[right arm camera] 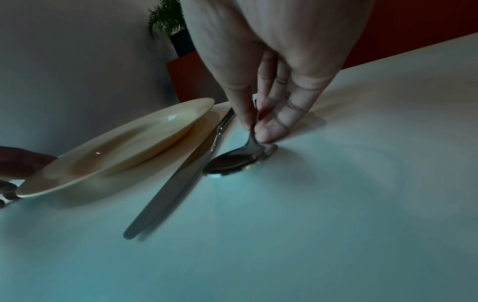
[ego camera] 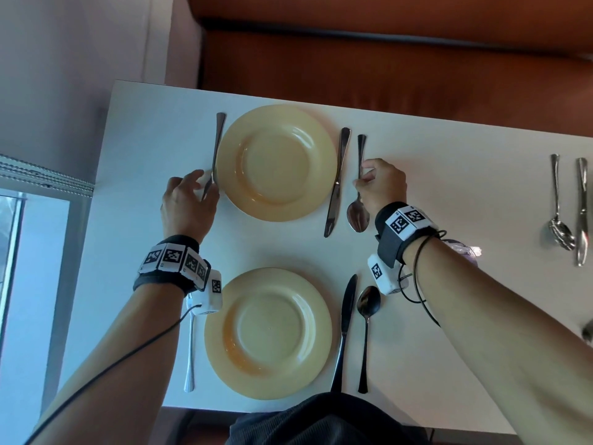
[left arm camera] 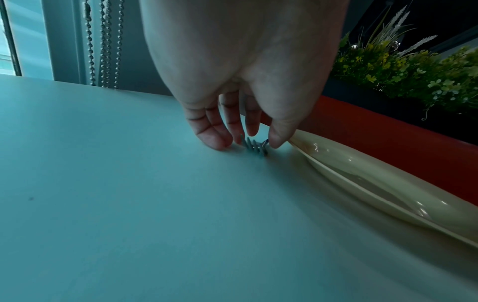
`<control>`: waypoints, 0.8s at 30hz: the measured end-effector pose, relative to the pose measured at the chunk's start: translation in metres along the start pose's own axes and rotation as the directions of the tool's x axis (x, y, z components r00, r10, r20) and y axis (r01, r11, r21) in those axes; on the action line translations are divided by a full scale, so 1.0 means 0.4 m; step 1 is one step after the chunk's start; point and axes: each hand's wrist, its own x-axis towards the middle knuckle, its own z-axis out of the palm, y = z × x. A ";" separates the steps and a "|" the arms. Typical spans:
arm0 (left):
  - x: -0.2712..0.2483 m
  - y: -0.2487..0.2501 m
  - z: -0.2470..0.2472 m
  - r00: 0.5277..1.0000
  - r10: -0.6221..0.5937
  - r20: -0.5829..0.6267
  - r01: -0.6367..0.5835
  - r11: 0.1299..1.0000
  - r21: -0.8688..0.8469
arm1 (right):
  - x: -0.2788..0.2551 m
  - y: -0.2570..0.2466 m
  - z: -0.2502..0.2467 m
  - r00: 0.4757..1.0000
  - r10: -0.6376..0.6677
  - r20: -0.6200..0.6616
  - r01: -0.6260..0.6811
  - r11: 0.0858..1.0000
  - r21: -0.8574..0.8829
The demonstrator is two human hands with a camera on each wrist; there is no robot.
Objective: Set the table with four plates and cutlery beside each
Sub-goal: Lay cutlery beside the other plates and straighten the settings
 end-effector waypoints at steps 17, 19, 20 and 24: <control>-0.014 -0.018 0.006 1.000 -0.003 -0.019 0.003 1.000 -0.016 | 0.001 -0.013 0.003 1.000 -0.018 0.012 0.018 1.000 -0.009; -0.016 -0.018 0.007 1.000 -0.001 -0.021 0.000 1.000 -0.019 | 0.001 -0.013 0.002 0.999 -0.027 0.017 0.028 0.999 -0.016; -0.016 -0.018 0.007 1.000 -0.001 -0.023 0.001 1.000 -0.020 | 0.000 -0.014 0.003 0.999 -0.034 0.020 0.035 0.999 -0.024; -0.015 -0.020 0.008 1.000 -0.003 -0.021 0.003 1.000 -0.018 | 0.000 -0.014 0.001 0.998 -0.057 0.019 0.057 0.997 -0.044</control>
